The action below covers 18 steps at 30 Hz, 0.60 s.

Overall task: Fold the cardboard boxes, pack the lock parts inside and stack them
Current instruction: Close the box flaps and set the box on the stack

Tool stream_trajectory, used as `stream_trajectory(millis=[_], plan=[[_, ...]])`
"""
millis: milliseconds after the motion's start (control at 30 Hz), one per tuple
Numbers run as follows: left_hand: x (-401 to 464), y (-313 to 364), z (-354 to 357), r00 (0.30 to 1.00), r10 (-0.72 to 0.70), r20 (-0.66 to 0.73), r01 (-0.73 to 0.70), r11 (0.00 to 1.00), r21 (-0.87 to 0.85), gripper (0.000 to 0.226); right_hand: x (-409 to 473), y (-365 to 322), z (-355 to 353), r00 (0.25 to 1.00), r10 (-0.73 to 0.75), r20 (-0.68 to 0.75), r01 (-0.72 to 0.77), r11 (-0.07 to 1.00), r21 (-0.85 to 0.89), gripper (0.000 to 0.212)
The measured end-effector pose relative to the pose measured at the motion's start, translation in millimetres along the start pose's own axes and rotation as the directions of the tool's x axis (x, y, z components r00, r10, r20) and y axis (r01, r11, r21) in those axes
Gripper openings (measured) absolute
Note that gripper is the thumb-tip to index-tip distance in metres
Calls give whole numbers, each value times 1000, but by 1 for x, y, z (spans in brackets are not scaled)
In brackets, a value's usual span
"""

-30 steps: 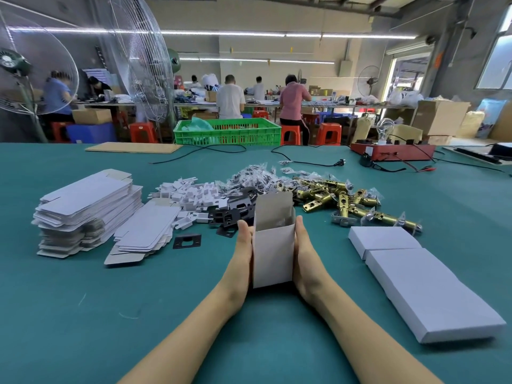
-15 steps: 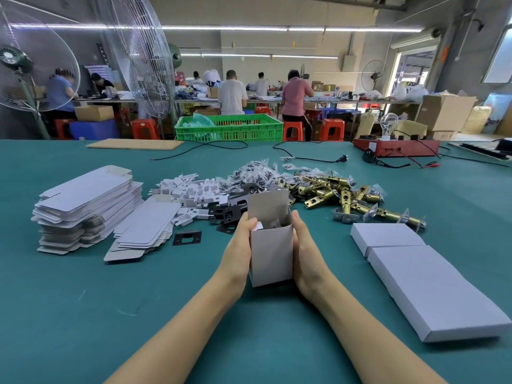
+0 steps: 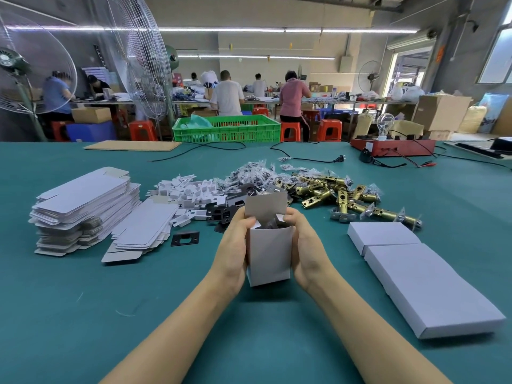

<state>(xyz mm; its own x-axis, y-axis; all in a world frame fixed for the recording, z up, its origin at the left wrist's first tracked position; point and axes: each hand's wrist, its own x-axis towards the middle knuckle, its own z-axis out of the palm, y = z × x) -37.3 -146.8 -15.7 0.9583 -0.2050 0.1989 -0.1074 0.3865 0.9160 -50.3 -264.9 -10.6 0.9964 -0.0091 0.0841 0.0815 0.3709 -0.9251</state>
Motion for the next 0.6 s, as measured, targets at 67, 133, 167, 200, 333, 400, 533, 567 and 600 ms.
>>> stream_trajectory(millis=[67,133,167,200,333,400,533,567,600], plan=[[0,1,1,1000,5,-5,-5,1000,-19,36,0,-2,4,995,-69,-68,67,997,-34,25],[0,2,1,1000,14,-4,-14,1000,-25,40,0,-2,9,975,-149,-165,140,988,-65,27],[0,3,1,1000,20,-12,-20,999,-24,41,0,-1,11,962,-191,-198,176,980,-92,30],[-1,3,1,999,28,-20,-28,999,-24,42,-1,-1,13,950,-230,-213,208,971,-121,33],[-2,2,1,998,58,-40,-58,998,1,39,-3,3,15,925,-314,-214,290,947,-138,37],[-4,2,1,996,81,-39,-79,996,30,39,-4,7,15,896,-374,-240,337,924,-181,33],[-8,4,2,989,147,-1,-146,985,88,38,-9,21,19,793,-539,-285,451,833,-322,23],[-9,4,2,989,146,6,-146,987,74,33,-10,23,19,781,-561,-274,467,816,-341,23],[-9,4,1,991,135,17,-136,989,51,27,-11,25,18,780,-569,-260,472,808,-353,22]])
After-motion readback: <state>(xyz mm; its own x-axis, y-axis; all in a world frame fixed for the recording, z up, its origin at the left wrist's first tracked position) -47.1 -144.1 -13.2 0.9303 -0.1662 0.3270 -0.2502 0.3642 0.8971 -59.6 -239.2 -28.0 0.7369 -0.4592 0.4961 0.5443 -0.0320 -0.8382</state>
